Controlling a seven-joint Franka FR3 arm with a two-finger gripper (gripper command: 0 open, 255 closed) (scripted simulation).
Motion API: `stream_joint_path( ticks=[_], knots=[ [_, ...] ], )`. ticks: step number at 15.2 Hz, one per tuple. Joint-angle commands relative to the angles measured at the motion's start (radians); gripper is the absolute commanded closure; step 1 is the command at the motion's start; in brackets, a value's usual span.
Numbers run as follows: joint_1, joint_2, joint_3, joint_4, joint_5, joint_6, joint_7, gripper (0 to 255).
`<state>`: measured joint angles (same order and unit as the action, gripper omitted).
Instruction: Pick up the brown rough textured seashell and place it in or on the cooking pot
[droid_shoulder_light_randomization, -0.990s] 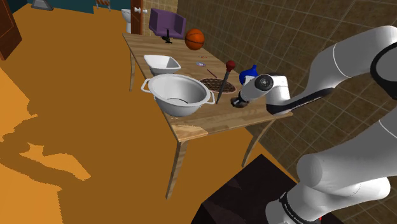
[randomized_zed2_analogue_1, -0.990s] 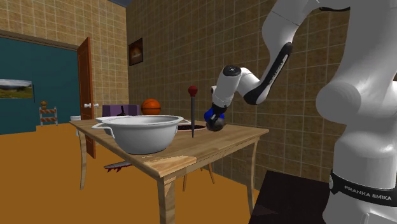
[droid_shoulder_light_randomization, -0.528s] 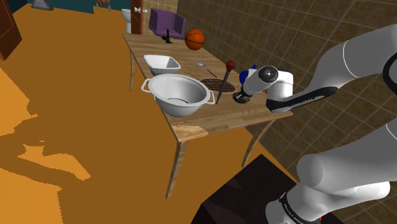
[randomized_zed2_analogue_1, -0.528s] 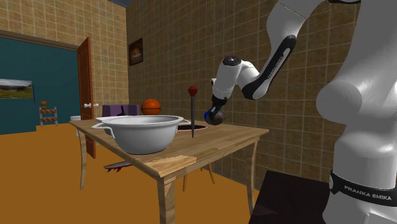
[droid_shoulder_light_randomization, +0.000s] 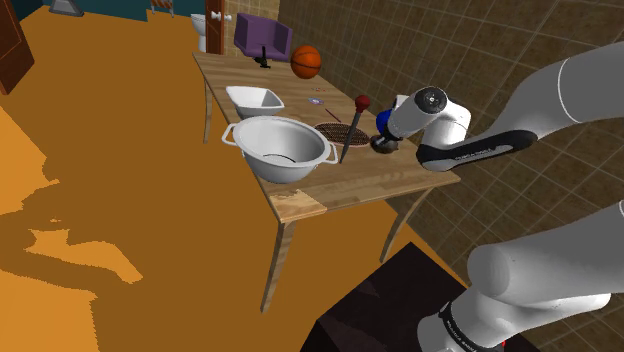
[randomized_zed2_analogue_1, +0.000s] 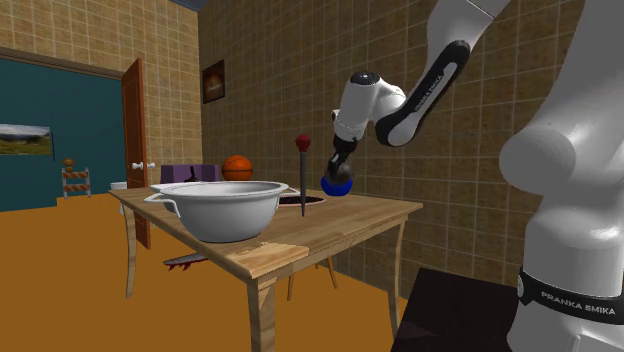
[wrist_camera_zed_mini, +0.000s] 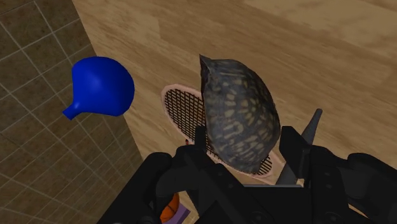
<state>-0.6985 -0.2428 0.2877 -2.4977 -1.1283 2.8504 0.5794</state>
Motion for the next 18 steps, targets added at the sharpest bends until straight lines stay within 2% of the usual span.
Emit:
stream_joint_path(
  ticks=[1, 6, 11, 18],
  knots=[
    [0.019, -0.019, -0.013, 0.001, 0.061, -0.012, -0.059, 255],
    [0.071, -0.061, -0.051, 0.010, 0.189, -0.048, -0.186, 255],
    [0.117, -0.095, -0.084, 0.028, 0.287, -0.093, -0.285, 255],
    [0.166, -0.033, 0.079, 0.134, 0.281, -0.248, -0.128, 255]
  ],
)
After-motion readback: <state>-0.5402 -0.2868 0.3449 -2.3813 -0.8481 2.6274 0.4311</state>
